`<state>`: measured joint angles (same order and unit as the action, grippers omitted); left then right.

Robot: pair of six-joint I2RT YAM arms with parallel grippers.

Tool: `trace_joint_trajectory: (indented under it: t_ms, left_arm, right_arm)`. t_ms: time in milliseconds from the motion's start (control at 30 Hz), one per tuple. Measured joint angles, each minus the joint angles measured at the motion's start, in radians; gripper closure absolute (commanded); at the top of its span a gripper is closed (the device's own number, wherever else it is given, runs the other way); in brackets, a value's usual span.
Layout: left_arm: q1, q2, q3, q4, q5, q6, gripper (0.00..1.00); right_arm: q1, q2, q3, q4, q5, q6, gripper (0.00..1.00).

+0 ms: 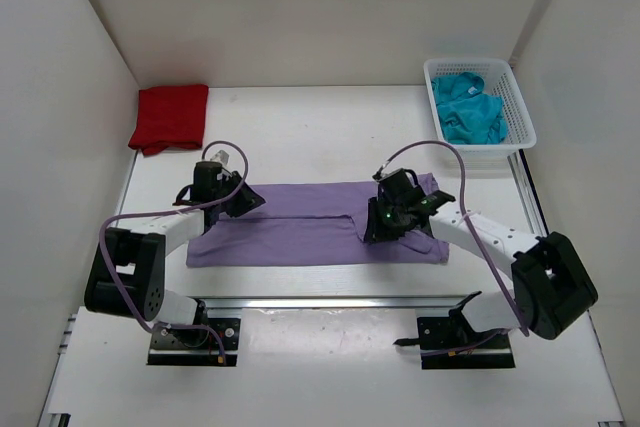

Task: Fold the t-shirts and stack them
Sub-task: Fold the other side of the tshirt into a rectangle

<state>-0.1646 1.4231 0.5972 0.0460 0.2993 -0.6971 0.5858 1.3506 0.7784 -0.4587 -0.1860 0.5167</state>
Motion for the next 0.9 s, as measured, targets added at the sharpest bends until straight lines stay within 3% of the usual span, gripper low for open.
trace_joint_trajectory:
  t_ms: [67, 233, 467, 567, 667, 833, 900]
  left_arm:
    - [0.004, 0.0, 0.0, 0.007, 0.008, -0.008, 0.7]
    - [0.028, -0.004, 0.0, 0.01, 0.024, -0.018, 0.69]
    - [0.015, -0.017, 0.007, 0.013, 0.024, -0.022, 0.7]
    - [-0.026, -0.017, 0.008, 0.013, 0.023, -0.025, 0.7]
    - [-0.135, -0.017, 0.017, 0.005, 0.005, -0.024, 0.69]
    - [-0.467, 0.029, 0.074, 0.044, -0.007, -0.057, 0.65]
    - [-0.562, 0.094, 0.103, 0.093, 0.016, -0.087, 0.63]
  right_arm:
    - [0.022, -0.011, -0.02, -0.001, -0.027, 0.022, 0.78]
    - [0.028, -0.025, -0.011, -0.043, -0.063, 0.021, 0.84]
    - [-0.197, -0.045, 0.028, -0.043, -0.007, -0.058, 0.87]
    - [-0.233, 0.005, 0.035, -0.042, 0.027, -0.089, 0.9]
    - [-0.206, 0.04, 0.024, -0.046, 0.036, -0.099, 0.94]
    - [-0.122, 0.032, -0.046, -0.051, 0.005, -0.086, 0.94]
    - [-0.101, 0.019, -0.05, -0.073, 0.007, -0.082, 0.87]
